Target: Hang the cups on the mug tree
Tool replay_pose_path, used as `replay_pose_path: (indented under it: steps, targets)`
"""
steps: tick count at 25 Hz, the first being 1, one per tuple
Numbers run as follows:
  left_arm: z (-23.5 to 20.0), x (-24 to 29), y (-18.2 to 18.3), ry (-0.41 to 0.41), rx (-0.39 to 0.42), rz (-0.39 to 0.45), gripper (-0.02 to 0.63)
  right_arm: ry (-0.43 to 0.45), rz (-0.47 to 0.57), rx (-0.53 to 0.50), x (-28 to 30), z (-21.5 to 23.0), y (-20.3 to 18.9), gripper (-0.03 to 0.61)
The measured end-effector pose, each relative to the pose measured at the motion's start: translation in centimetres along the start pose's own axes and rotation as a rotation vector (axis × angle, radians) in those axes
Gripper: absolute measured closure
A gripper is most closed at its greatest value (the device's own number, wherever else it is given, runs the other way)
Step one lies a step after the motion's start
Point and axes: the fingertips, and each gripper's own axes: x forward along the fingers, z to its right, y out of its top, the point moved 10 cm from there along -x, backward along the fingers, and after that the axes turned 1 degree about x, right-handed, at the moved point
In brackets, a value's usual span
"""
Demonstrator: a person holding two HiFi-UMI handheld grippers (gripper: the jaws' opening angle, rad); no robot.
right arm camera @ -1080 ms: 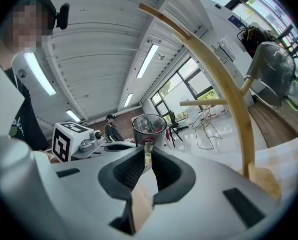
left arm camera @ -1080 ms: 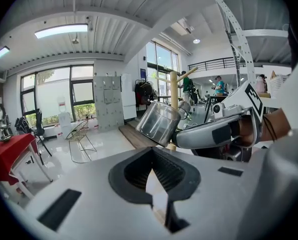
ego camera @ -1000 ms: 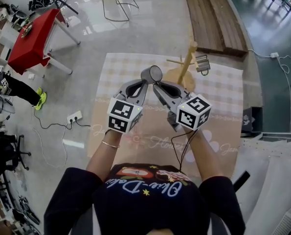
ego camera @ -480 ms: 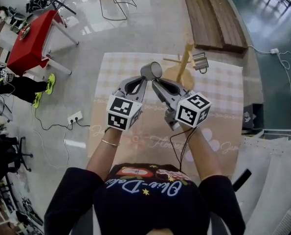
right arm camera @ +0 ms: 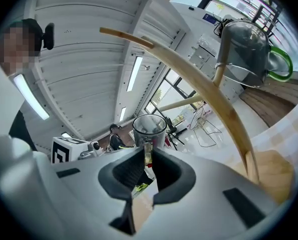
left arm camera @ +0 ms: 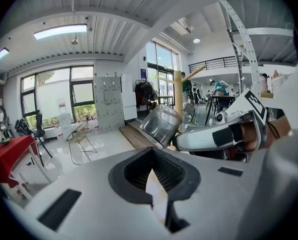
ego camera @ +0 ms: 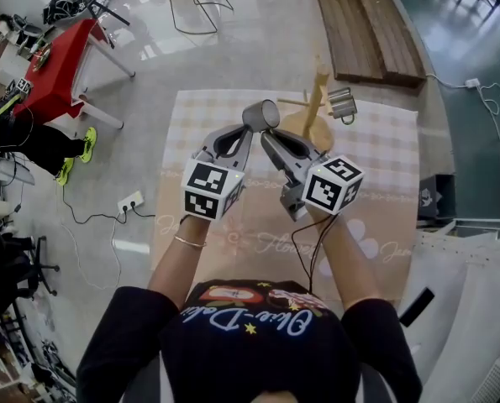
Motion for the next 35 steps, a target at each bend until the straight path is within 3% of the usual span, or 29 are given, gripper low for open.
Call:
replay_pose_path:
  steps: [35]
  targets:
    - [0.4,0.6,1.3,-0.004,0.028,0.028,0.606,0.029,0.128,0.224,-0.5,0.9,-0.1,0.529]
